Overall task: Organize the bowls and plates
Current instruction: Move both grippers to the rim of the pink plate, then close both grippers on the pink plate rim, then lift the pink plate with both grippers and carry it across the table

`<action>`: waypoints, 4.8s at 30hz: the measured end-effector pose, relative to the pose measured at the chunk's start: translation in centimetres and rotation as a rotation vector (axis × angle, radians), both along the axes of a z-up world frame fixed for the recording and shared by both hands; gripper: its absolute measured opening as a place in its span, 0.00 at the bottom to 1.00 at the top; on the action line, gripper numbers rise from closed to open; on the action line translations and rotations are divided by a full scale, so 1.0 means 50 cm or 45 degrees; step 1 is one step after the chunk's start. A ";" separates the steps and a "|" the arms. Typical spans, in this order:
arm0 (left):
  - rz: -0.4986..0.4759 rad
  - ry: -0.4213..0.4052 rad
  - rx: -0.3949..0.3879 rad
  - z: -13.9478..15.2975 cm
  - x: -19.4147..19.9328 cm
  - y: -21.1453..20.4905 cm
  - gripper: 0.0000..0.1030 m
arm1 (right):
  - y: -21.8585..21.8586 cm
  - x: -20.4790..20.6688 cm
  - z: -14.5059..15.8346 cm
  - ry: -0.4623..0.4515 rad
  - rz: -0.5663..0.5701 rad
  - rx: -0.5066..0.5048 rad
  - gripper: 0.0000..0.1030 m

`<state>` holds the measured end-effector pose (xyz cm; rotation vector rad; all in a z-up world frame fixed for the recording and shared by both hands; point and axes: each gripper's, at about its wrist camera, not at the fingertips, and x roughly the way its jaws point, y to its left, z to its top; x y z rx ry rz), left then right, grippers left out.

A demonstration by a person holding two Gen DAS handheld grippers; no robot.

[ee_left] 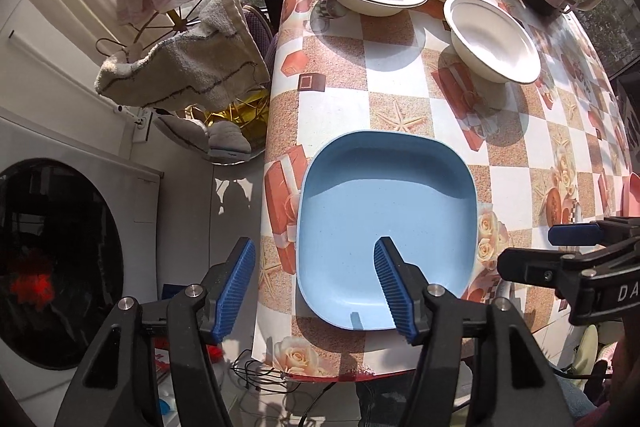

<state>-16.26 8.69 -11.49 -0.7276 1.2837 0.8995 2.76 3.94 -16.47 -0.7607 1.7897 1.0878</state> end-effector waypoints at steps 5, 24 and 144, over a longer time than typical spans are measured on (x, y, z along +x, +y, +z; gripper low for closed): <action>-0.117 -0.043 -0.074 0.008 0.064 -0.031 0.67 | -0.080 0.086 -0.016 -0.005 -0.202 -0.067 1.00; -0.785 0.015 -0.217 -0.013 0.504 -0.246 0.68 | -0.494 0.464 0.027 -0.138 -0.955 -0.120 1.00; -0.901 0.221 -0.186 -0.166 0.530 -0.293 0.27 | -0.327 0.244 -0.048 -0.227 -0.712 -0.072 0.41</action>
